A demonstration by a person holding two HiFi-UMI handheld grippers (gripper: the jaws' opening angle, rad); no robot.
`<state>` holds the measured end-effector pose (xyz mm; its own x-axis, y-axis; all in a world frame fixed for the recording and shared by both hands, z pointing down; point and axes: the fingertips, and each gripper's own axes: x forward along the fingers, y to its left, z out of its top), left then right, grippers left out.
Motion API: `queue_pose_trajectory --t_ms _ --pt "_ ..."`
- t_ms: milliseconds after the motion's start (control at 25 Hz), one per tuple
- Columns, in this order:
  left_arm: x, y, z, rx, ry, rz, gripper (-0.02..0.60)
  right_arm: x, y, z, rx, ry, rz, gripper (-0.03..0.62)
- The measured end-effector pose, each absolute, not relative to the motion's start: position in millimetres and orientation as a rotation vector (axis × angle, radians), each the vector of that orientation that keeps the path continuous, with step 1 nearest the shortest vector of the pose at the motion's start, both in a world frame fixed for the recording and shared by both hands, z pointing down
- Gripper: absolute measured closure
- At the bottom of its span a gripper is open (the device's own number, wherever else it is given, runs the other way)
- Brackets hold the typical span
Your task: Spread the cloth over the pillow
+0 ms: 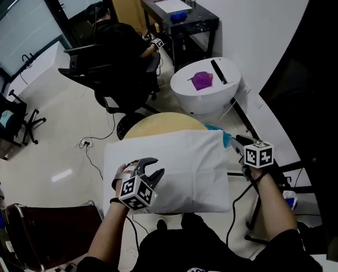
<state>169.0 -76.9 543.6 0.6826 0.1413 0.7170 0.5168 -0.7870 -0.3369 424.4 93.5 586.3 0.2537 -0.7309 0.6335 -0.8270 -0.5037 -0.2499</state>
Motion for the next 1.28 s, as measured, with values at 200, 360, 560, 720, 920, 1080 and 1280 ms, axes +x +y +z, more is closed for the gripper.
queue_pose_trajectory --t_ms 200,360,560,720,920,1080,1280 --pt "109.6 -88.7 525.7 -2.388 -0.487 -0.885 0.448 358.3 95.3 502.6 2.486 -1.478 0.818 0.480" --pt "54.1 -92.0 516.6 -2.382 -0.497 -0.852 0.448 285.5 84.2 455.5 2.577 -1.485 0.647 0.540" --pt "-6.4 -88.4 512.9 -2.416 -0.513 -0.824 0.448 201.8 71.5 442.9 2.578 -1.484 0.567 0.588" --pt "-39.1 -78.5 506.6 -2.457 -0.526 -0.797 0.448 137.7 67.0 445.2 2.601 -1.553 0.615 0.588" --pt "-59.2 -60.9 497.9 -2.524 -0.534 -0.740 0.448 62.4 59.7 457.0 2.503 -1.660 0.639 0.588" --pt "-75.3 -44.3 496.0 -2.524 -0.545 -0.726 0.448 11.0 63.3 460.9 2.402 -1.720 0.630 0.588" --pt "-88.9 -32.9 495.6 -2.550 -0.487 -0.737 0.448 -23.1 80.2 466.3 2.310 -1.758 0.624 0.588"
